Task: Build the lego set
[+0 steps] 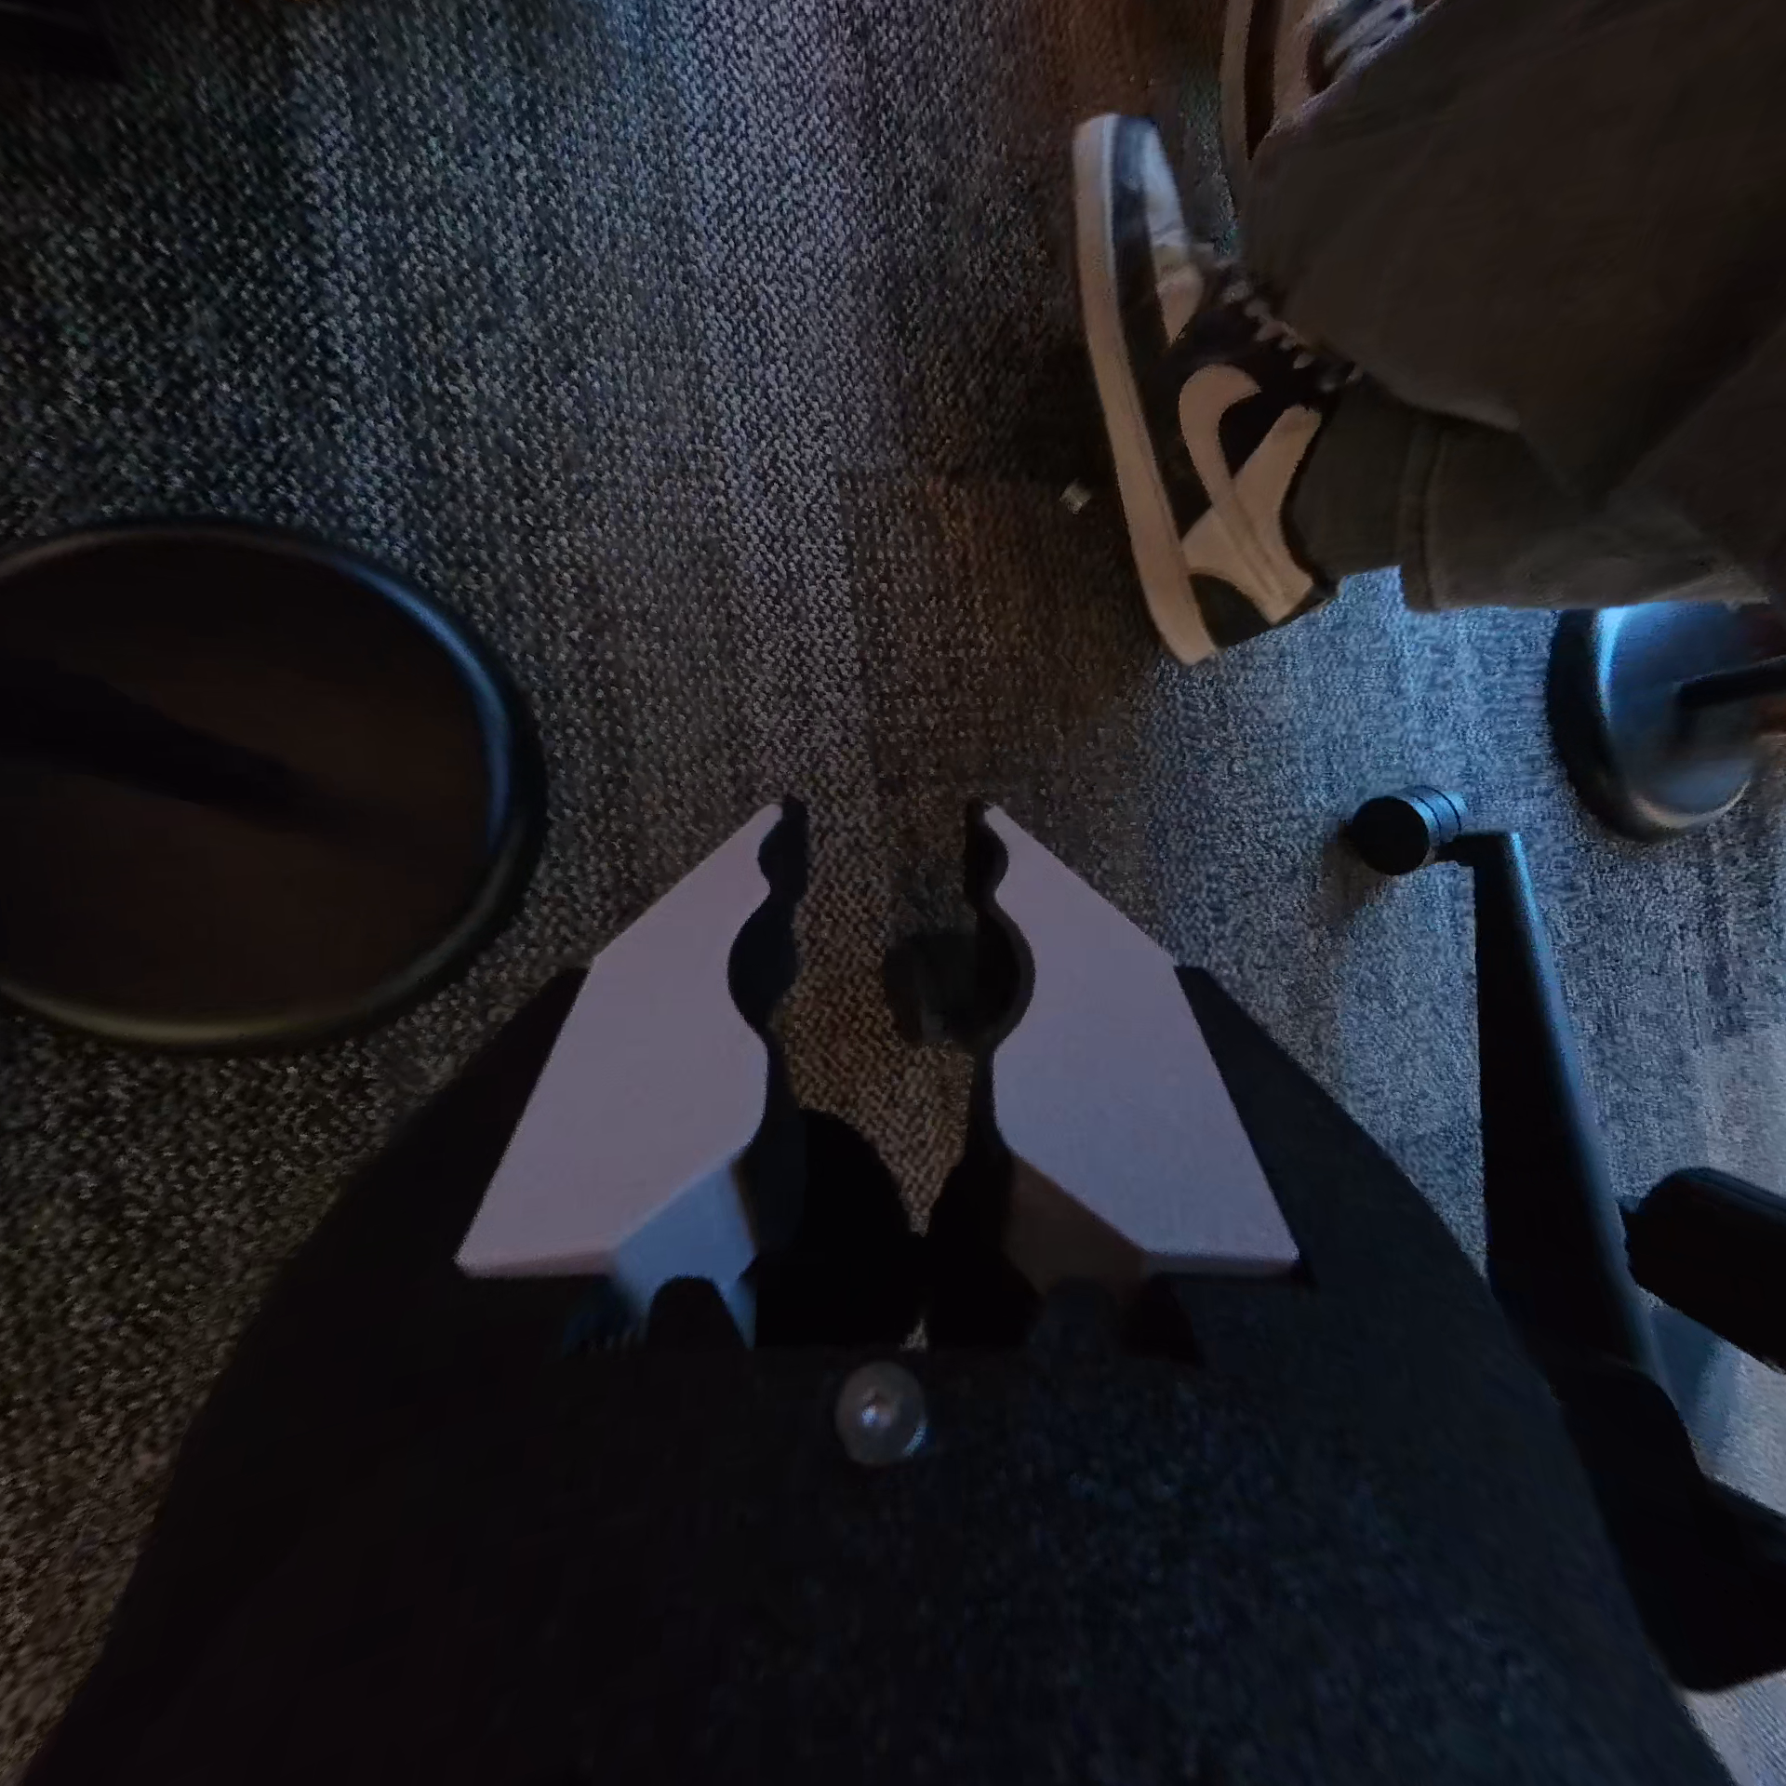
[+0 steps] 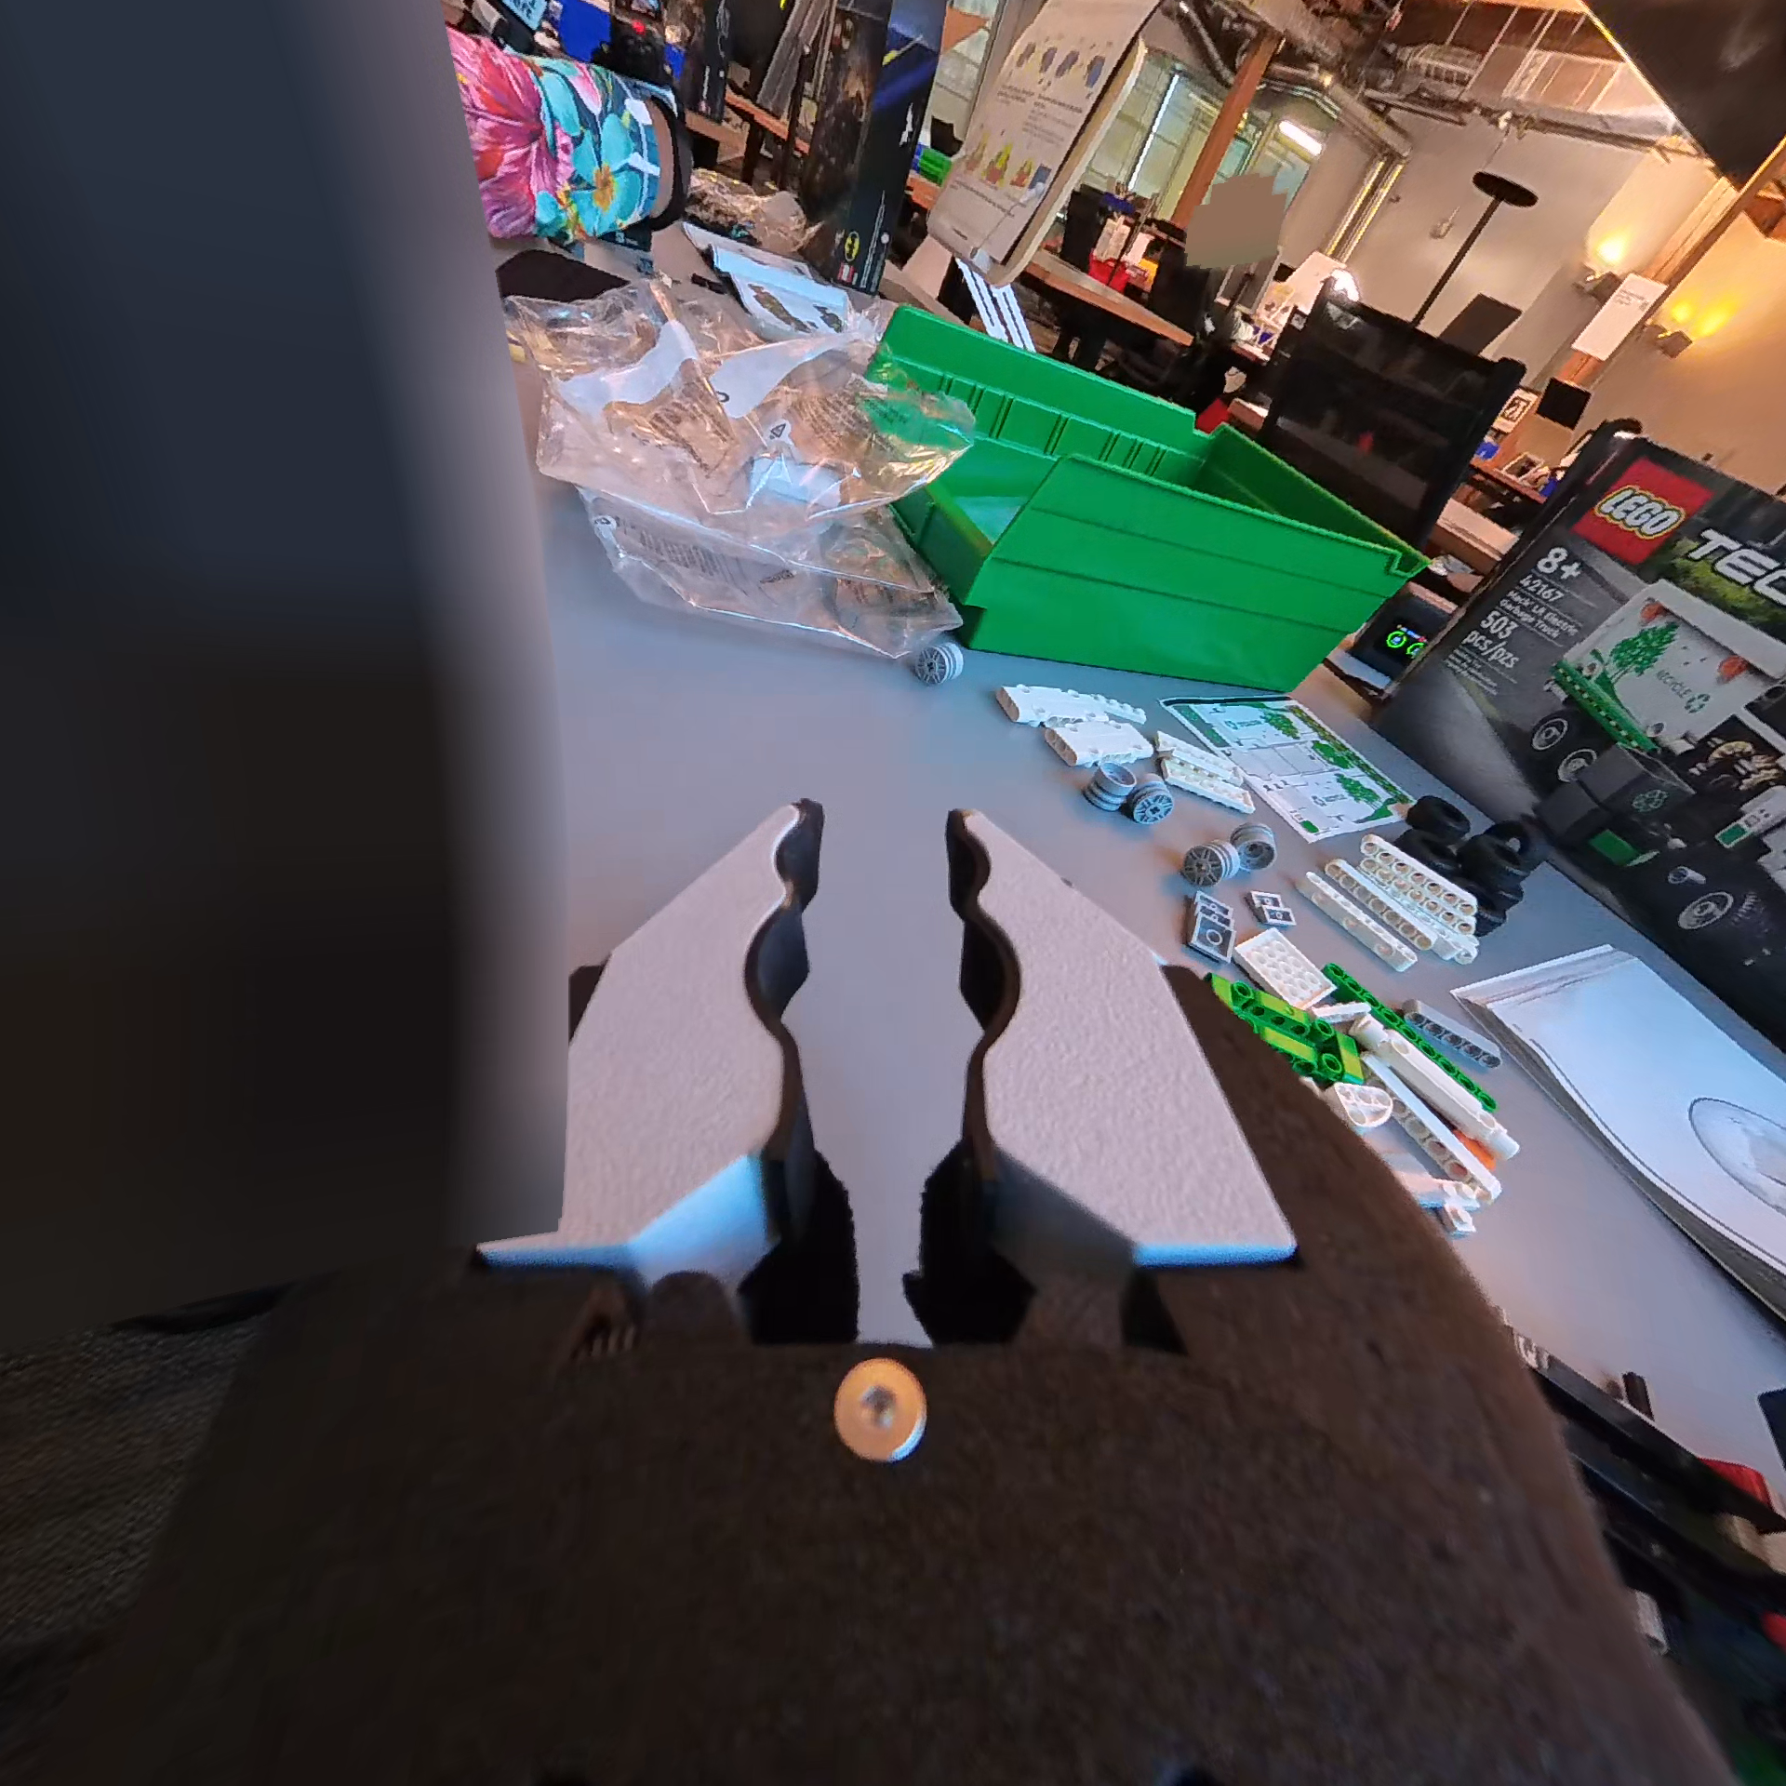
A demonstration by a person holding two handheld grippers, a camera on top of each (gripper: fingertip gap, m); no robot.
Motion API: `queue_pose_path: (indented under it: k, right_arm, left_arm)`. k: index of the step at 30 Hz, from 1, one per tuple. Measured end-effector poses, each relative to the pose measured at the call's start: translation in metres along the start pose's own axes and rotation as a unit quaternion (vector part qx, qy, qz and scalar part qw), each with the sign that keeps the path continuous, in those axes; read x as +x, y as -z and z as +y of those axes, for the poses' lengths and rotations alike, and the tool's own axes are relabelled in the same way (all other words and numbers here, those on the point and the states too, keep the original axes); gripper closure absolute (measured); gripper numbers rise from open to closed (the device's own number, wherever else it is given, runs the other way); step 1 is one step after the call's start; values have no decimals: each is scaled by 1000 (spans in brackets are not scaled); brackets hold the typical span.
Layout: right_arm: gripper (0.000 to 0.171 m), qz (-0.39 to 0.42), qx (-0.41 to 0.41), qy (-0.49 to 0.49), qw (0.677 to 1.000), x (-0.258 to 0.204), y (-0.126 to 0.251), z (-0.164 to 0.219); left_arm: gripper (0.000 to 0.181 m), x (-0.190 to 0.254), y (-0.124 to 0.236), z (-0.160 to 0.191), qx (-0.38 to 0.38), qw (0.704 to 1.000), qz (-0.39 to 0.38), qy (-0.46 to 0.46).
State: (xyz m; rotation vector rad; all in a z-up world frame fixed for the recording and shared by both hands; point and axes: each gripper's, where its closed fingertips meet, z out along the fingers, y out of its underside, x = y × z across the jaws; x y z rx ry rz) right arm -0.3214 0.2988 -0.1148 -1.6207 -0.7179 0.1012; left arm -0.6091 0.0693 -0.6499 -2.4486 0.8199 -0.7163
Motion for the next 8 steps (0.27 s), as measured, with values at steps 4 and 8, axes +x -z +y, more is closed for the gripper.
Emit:
queue_pose_path:
  k: [4,8]
  right_arm:
    - [146,-1,3,-2,1000,0,0,-1]
    - [147,1,10,-8,1000,2,2,-3]
  left_arm:
    - [151,18,-11,7,-2,1000,25,10]
    - [150,45,-46,3,6,998,61,-23]
